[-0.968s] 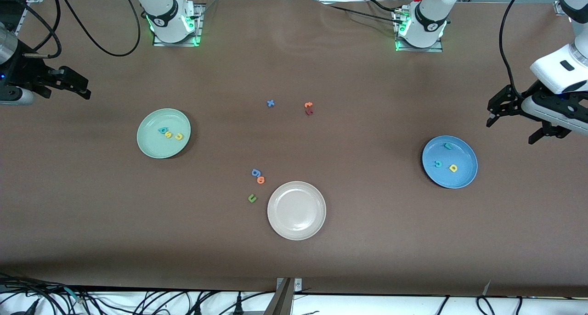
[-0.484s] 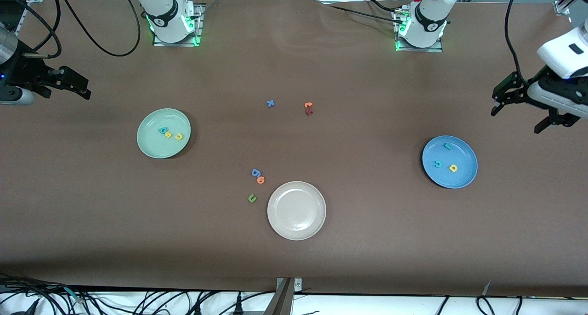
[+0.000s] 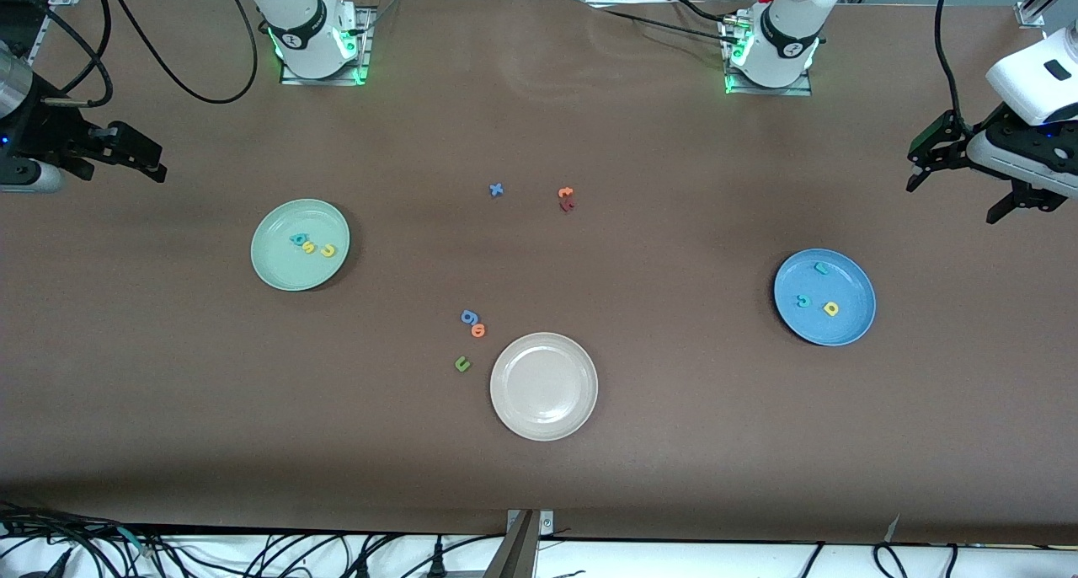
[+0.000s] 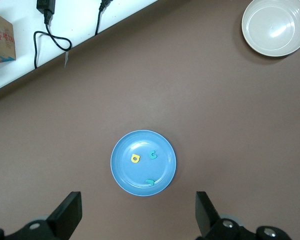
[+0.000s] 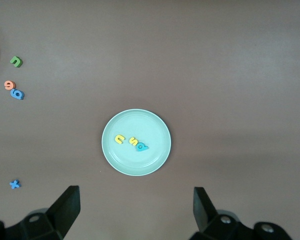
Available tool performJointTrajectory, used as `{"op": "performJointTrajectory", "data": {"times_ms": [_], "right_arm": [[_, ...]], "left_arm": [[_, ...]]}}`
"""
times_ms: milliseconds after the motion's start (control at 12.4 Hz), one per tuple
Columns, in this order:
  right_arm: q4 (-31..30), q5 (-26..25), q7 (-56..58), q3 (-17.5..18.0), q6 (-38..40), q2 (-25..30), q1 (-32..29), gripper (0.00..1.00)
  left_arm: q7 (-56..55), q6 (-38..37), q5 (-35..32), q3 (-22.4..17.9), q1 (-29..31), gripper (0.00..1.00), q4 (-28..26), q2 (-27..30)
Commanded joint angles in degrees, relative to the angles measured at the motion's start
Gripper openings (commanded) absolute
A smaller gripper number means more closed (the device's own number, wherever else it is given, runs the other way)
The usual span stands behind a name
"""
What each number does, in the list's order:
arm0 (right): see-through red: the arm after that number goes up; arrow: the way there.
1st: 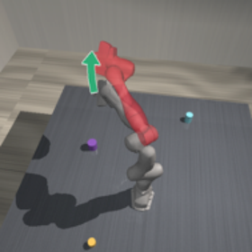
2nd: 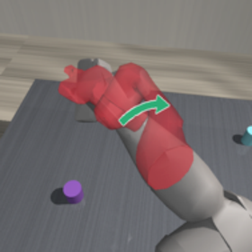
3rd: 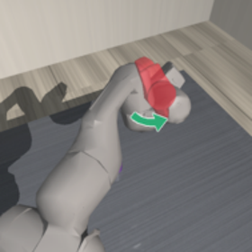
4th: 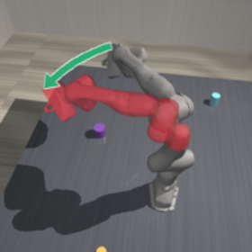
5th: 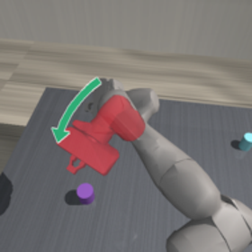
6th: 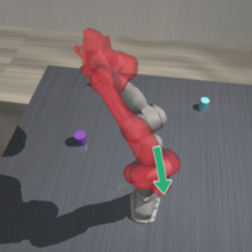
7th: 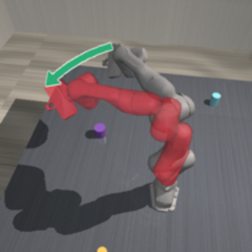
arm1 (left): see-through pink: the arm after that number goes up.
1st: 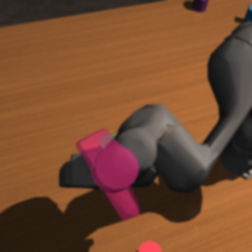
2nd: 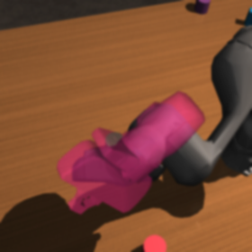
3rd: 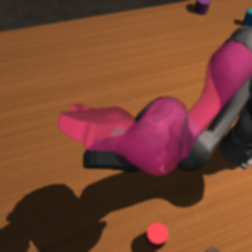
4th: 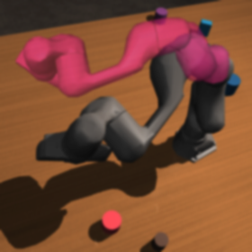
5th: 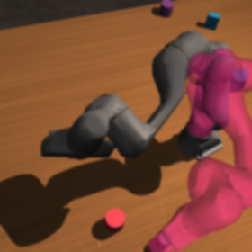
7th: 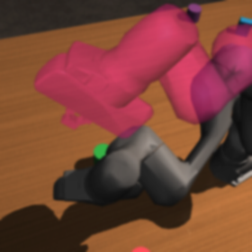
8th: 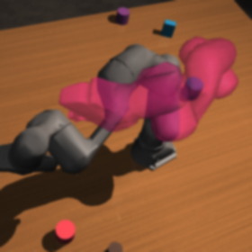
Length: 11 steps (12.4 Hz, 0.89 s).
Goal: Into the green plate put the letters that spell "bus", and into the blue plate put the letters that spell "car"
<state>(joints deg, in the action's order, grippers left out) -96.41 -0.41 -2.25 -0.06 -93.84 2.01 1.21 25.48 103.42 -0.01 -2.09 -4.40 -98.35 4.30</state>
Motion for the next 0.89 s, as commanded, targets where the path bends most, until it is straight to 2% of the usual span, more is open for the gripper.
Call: {"op": "performJointTrajectory", "data": {"times_ms": [0,484,807], "right_arm": [[0.1,0.1,0.3,0.1,-0.1,0.3,-0.1,1.00],[0.1,0.1,0.5,0.1,-0.1,0.3,-0.1,1.00],[0.1,0.0,0.5,0.1,-0.1,0.3,-0.1,1.00]], "left_arm": [[0.4,-1.2,-1.6,0.6,0.4,1.00,1.1,0.0],[5.8,-1.1,-1.5,0.0,1.1,1.00,1.1,-0.9],[1.7,-1.1,-0.8,0.0,4.0,1.00,1.1,-2.3]]}}
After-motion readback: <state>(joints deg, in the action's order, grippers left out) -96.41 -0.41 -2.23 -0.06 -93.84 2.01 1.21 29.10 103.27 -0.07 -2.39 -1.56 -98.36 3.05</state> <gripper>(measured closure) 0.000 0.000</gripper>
